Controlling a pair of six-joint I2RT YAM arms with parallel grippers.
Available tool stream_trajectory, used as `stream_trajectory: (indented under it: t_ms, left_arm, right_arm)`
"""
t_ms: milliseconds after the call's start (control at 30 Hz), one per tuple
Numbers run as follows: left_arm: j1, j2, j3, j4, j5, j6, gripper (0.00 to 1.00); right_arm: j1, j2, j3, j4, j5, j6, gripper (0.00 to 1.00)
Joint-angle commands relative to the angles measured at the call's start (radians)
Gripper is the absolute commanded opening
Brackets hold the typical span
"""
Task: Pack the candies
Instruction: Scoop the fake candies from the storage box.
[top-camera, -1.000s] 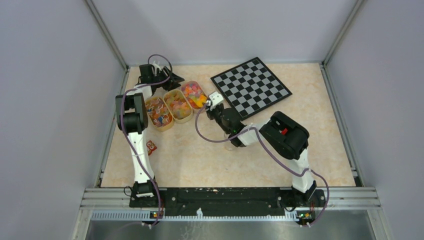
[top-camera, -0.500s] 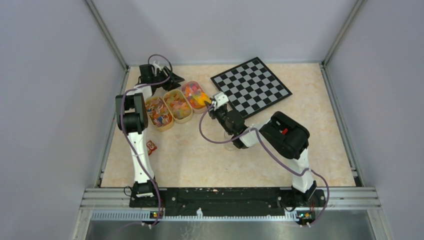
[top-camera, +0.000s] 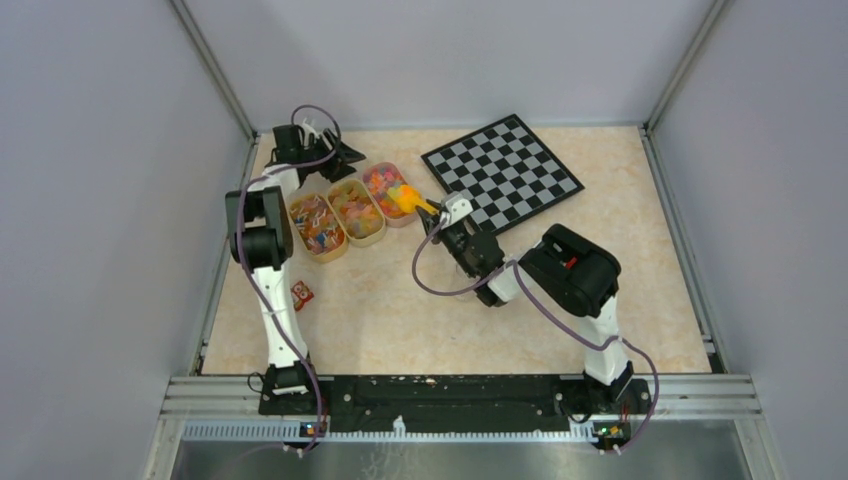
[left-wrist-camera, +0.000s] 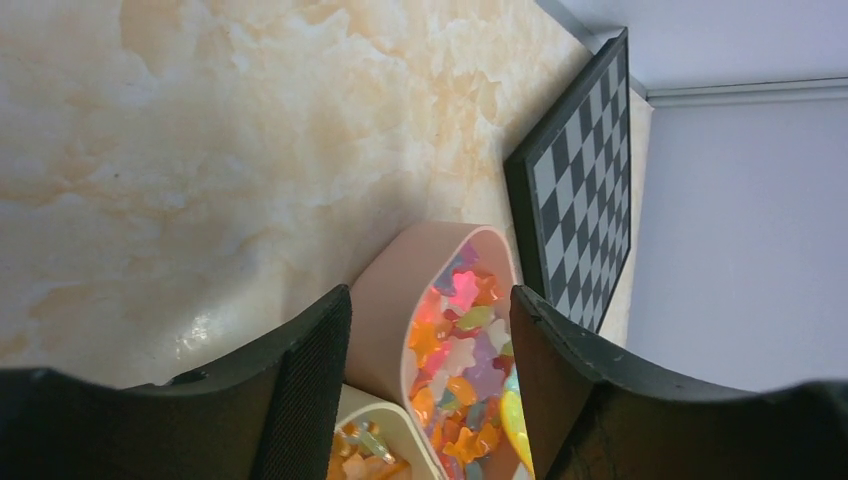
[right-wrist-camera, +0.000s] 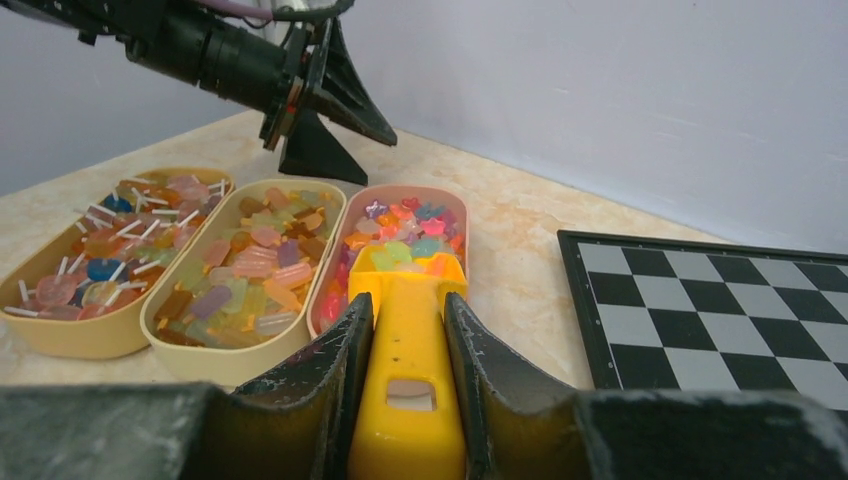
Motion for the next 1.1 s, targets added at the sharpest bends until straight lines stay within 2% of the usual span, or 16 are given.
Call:
stream_trajectory:
  t_ms: [0,233,667,900,1067]
  left_arm:
    - [0.006,-0.125,0.061,-0.028,0.005,0.030,0.67]
    - [0.005,-0.186,0.078,-0.104,-0.015,0.053,0.74]
    - [0.006,-0.339,0.116,-0.416,-0.109,0.136,0.73]
    - [0.005,-0.484,0.021,-0.422,-0.056,0.129,0.73]
    - [0.006,-0.593,-0.111,-0.355,0.068,0.063,0.73]
  right_arm:
    - [-0.010,-0.039,-0.036,0.215,-0.058,0.021,0.00]
    - [-0.010,-0.052,-0.053,0.234,-0.110,0.009,0.00]
    - [-0.010,-0.139,0.000,0.154,-0.194,-0.050,0.00]
    - [-0.010,-0.194,-0.053,0.256,-0.265,-0.121,0.00]
    - [0.012,-0.262,-0.119,0.279,-0.331,-0.213,0.00]
